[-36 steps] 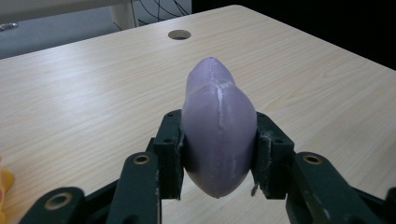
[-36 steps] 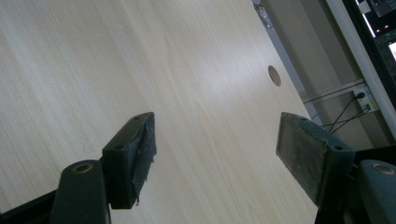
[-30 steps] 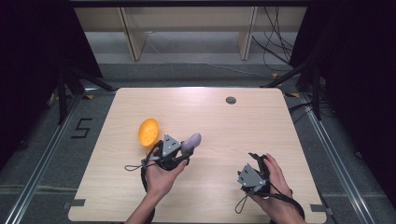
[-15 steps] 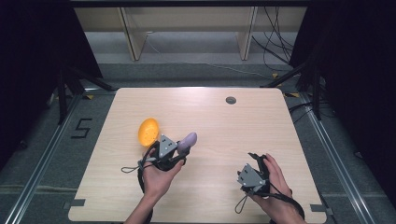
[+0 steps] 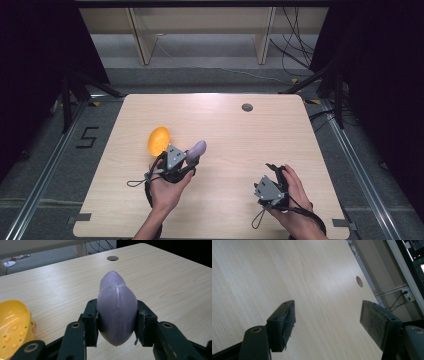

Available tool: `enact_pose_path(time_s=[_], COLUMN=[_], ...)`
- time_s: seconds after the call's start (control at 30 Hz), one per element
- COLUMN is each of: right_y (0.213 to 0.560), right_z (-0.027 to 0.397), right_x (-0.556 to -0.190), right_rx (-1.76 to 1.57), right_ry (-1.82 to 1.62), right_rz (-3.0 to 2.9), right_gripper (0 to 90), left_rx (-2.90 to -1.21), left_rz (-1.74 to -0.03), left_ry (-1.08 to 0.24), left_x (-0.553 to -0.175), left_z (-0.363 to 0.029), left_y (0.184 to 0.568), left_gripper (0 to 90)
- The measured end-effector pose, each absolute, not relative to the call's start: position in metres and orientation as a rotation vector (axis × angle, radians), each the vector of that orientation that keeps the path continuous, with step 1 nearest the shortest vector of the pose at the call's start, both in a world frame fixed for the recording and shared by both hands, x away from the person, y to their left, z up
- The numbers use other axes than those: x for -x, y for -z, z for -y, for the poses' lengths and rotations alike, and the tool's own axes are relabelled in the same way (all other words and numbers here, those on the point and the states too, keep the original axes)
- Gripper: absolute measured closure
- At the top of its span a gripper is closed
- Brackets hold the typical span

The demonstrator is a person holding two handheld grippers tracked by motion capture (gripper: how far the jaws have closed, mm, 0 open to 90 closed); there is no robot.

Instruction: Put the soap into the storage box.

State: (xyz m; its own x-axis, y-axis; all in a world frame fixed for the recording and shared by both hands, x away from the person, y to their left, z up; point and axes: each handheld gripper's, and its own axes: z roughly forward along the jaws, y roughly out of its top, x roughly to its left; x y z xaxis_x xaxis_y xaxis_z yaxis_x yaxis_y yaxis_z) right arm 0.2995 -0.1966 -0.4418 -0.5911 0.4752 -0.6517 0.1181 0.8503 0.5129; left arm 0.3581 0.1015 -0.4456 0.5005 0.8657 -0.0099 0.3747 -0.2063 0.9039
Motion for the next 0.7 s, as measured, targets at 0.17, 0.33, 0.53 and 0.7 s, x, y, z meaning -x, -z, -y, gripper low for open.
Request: enact_pose_path(time_s=[0.17, 0.33, 0.53, 0.7], right_y=[0.442, 0.442, 0.442, 0.443], right_z=[0.197, 0.196, 0.196, 0.196], right_x=[-0.300, -0.299, -0.299, -0.300], right_rx=[-0.425, -0.439, -0.437, -0.442], right_ry=[-0.533, -0.536, -0.537, -0.533], right_rz=[-2.169, -2.172, -2.171, -2.168], right_gripper=[29.1, 29.1, 29.1, 29.1], left_rx=[-1.778, -1.764, -1.742, -1.727], left_rz=[-1.057, -1.071, -1.095, -1.109], left_ry=[-0.658, -0.680, -0.702, -0.715], left_x=[-0.358, -0.360, -0.362, -0.363], left_z=[-0.104, -0.109, -0.114, -0.119], left_y=[0.445, 0.444, 0.443, 0.441], left_gripper=[59.0, 58.9, 59.0, 58.9])
